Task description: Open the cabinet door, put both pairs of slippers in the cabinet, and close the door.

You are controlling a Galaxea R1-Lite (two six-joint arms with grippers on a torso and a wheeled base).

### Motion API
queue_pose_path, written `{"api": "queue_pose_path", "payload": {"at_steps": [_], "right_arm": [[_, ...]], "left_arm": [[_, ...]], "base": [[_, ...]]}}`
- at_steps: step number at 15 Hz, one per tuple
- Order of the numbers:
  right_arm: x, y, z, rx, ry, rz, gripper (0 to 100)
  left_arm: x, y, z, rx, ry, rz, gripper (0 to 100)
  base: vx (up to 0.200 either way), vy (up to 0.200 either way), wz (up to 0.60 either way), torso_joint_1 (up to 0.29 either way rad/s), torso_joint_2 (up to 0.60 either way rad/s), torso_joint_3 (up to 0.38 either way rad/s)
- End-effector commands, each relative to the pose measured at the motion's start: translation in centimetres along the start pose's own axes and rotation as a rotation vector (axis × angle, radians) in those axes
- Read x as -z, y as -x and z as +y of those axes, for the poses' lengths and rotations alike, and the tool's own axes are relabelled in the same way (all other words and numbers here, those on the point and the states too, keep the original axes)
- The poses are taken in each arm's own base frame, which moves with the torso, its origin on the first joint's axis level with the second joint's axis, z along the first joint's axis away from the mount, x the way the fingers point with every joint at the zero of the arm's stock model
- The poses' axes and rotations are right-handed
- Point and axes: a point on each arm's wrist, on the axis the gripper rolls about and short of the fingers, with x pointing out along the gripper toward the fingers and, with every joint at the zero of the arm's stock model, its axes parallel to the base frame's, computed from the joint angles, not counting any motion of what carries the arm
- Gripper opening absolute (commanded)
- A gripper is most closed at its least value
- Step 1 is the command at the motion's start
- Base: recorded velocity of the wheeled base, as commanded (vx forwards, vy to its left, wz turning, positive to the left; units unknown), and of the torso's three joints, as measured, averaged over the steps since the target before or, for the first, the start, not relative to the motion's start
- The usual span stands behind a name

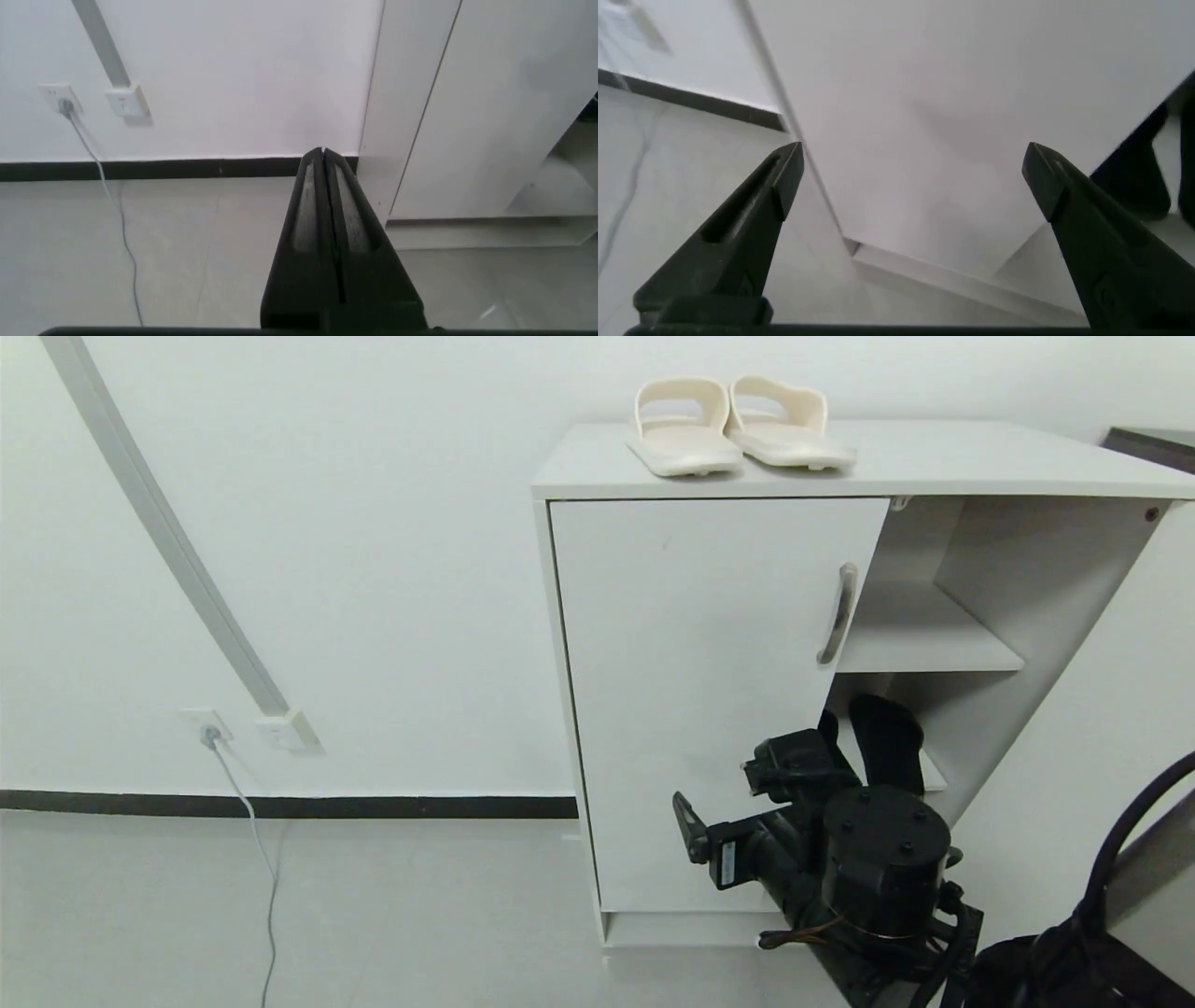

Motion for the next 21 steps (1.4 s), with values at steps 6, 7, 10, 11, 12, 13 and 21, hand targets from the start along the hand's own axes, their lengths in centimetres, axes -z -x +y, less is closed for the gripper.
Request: {"api": "queue_pose_path", "payload": {"at_steps": [6,7,10,11,12,13,21], "right_arm": [[0.05,-0.05,-0.05,0.003,0.000,0.001,100],[0.05,-0.05,-0.05,0.003,0.000,0.001,100],[0.12,-0.07,-0.04,0.003,0.002,0.004,100],[0.12,-0.07,-0.04,0.003,0.002,0.004,100],[0.12,-0.07,-0.04,0.003,0.002,0.004,100],[0.12,-0.07,-0.04,0.003,0.002,0.004,100],[0.41,-0.11,-0.09,0.003,0.007,0.013,100]], "left_arm": [[0.00,-0.01,0.00,0.000,0.001,0.001,0],[0.00,-0.01,0.00,0.000,0.001,0.001,0],[0.00,-0.01,0.00,0.000,0.001,0.001,0],[0.00,-0.01,0.00,0.000,0.000,0.001,0],[0.00,-0.01,0.00,0.000,0.000,0.001,0],[0.00,-0.01,0.00,0.000,0.001,0.001,0],[0.00,-0.01,0.00,0.000,0.000,0.001,0]], "base": [[0.000,0.000,0.00,0.104,-0.47,-0.347],[0.000,0.000,0.00,0.144,-0.47,-0.330],[0.000,0.000,0.00,0.152,-0.47,-0.321],[0.000,0.000,0.00,0.168,-0.48,-0.320],[0.000,0.000,0.00,0.173,-0.50,-0.320],[0.000,0.000,0.00,0.183,-0.49,-0.320],[0.000,0.000,0.00,0.210,-0.52,-0.319]]}}
